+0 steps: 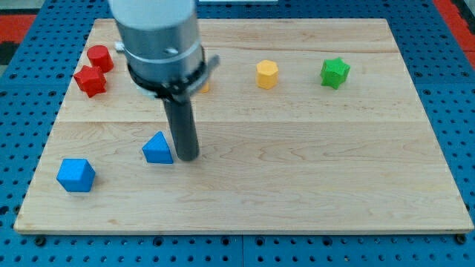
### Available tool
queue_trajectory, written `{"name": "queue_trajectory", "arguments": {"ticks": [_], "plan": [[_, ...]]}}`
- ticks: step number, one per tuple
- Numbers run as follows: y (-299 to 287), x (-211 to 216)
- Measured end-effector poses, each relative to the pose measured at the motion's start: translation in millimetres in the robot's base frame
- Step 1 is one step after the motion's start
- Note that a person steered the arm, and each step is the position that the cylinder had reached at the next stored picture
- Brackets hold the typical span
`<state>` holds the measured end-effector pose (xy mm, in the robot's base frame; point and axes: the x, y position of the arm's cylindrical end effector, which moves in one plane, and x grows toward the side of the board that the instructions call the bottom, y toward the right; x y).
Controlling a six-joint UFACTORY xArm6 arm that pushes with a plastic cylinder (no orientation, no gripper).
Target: Push the triangle towards the red star
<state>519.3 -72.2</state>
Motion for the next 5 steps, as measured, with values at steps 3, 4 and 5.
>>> {"name": "queue_trajectory", "arguments": {"ticks": [3,4,5], "plan": [[-127,-76],[-124,-62],[-126,-29]]}}
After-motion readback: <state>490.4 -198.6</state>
